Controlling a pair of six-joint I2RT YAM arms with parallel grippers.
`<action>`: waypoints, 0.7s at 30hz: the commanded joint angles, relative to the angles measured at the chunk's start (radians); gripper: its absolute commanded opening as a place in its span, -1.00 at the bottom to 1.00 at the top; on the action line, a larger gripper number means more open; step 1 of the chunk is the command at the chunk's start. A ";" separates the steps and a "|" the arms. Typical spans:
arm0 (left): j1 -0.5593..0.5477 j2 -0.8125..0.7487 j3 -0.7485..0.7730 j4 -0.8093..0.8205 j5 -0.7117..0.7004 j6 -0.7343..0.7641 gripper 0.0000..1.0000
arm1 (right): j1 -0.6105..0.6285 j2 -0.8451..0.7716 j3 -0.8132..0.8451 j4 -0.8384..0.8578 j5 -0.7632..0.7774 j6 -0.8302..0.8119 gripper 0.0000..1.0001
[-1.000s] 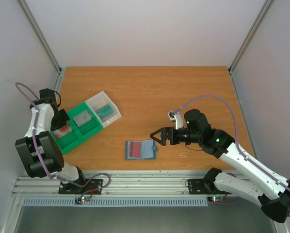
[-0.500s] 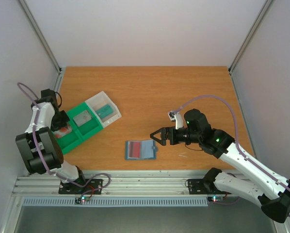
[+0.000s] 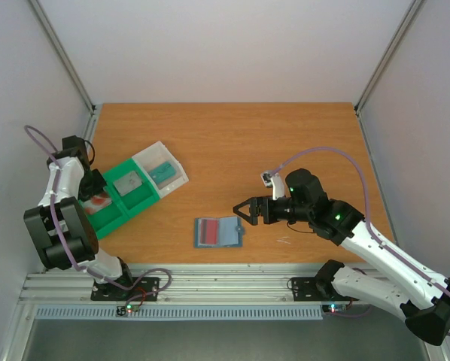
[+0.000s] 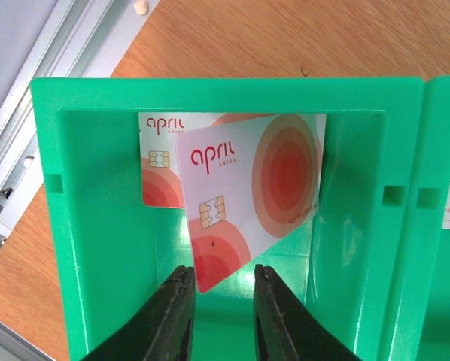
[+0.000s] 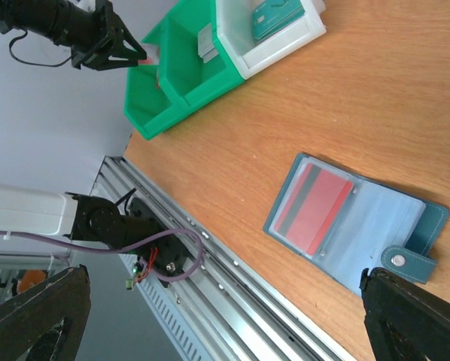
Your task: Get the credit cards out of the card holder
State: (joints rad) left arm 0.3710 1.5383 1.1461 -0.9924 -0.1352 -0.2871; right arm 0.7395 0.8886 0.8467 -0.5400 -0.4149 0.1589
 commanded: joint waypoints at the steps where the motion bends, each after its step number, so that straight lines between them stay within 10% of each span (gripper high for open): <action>1: 0.005 0.004 0.031 -0.022 -0.037 -0.018 -0.51 | -0.005 -0.018 0.029 0.001 0.018 -0.018 0.97; 13: 0.005 -0.097 0.082 -0.067 -0.055 -0.064 0.11 | -0.006 -0.006 0.026 -0.015 0.015 -0.026 0.97; 21: 0.004 -0.258 0.057 -0.071 0.015 -0.087 0.98 | -0.005 0.027 0.055 -0.104 0.067 -0.050 0.97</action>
State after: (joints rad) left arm 0.3710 1.3674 1.2007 -1.0515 -0.1493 -0.3641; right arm 0.7395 0.8906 0.8497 -0.5774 -0.3981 0.1398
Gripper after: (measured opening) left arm 0.951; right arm 0.986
